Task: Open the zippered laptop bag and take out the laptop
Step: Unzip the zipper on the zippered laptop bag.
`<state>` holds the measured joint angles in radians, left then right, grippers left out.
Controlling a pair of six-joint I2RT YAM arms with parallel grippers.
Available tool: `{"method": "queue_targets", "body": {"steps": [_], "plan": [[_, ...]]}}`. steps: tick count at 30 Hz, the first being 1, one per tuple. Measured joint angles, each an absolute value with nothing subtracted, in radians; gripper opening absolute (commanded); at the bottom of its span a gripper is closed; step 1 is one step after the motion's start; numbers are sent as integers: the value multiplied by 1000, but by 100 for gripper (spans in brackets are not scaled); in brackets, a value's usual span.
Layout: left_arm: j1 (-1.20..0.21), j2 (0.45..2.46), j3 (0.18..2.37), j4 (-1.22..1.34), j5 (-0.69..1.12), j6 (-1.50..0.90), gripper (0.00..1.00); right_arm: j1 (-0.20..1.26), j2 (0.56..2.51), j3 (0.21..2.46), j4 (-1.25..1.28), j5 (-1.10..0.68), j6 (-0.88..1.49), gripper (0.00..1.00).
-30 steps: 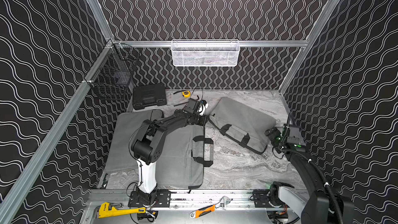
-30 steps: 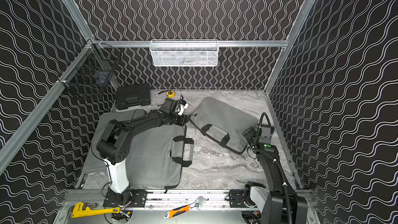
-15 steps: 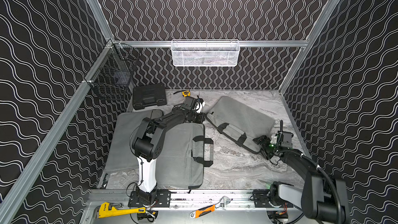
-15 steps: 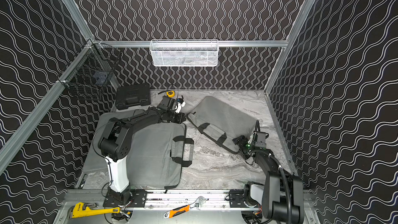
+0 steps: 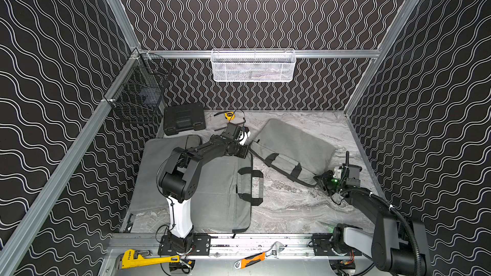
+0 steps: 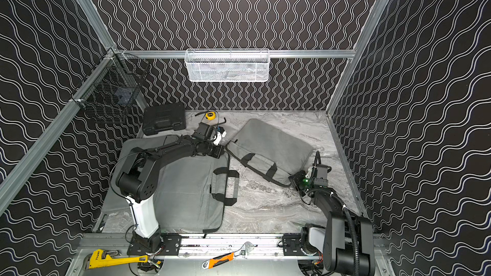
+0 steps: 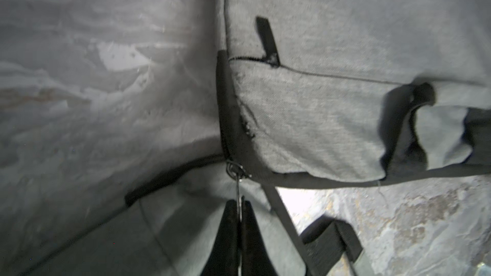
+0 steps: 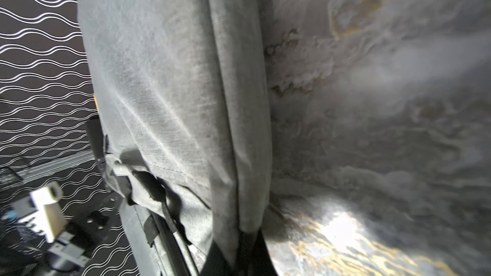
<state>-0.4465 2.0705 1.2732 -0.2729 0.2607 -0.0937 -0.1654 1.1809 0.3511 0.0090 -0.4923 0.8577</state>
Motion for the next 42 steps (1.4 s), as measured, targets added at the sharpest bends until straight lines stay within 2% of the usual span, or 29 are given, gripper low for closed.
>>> {"method": "queue_targets", "body": {"steps": [19,42], "plan": [[-531,2027,1286,-362,126,57,0,-165,1120,372,40,-536,968,0],[-712,2005,1288,-350,212,-28,0,-139,1060,277,179,-569,1173,0]]}}
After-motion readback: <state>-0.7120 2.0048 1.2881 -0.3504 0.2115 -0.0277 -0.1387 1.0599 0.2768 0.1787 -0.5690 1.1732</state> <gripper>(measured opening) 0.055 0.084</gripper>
